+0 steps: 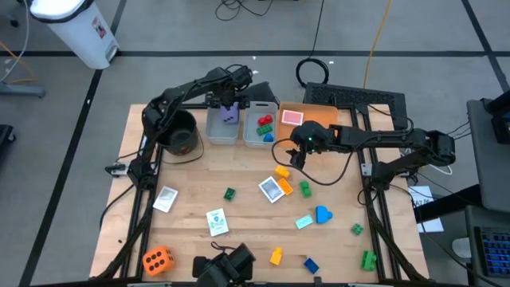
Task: Pick & Place Toys
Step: Put the purple dice into the left gray bin
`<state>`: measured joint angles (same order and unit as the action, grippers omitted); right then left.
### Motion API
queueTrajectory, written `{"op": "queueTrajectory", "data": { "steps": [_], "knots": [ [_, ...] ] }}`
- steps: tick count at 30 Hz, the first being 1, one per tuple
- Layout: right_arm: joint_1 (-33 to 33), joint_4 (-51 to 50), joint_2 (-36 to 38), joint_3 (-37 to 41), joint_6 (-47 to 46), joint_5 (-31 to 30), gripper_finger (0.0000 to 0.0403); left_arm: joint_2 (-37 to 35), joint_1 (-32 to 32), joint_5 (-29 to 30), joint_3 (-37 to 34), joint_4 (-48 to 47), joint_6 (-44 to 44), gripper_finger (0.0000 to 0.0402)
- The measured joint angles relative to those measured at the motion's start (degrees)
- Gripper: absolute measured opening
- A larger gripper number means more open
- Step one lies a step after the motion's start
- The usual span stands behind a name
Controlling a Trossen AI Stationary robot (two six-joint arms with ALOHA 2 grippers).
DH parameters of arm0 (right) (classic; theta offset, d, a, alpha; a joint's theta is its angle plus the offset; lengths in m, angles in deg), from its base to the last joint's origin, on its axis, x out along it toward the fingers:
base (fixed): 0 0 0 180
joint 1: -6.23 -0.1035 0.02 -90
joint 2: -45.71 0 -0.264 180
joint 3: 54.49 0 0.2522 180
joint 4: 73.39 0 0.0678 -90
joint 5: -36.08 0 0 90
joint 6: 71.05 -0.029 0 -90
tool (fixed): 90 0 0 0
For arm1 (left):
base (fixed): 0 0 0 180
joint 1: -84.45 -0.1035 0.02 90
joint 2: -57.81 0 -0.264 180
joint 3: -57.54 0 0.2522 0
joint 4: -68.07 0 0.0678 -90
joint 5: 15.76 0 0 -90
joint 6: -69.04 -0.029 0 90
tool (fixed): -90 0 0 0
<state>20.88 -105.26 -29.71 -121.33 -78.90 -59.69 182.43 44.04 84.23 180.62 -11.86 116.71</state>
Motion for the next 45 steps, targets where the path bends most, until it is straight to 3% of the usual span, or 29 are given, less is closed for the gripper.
{"op": "queueTrajectory", "data": {
  "steps": [38,45],
  "knots": [
    [0.0,-0.1,0.0,0.0,-0.4,0.1,0.0242,0.7,0.4,0.5,0.0,2.9,-1.1,0.0361],
    [0.0,-0.2,0.0,0.0,-0.4,0.1,0.0242,0.7,0.4,0.4,0.0,3.0,-1.0,0.0342]
  ]
}}
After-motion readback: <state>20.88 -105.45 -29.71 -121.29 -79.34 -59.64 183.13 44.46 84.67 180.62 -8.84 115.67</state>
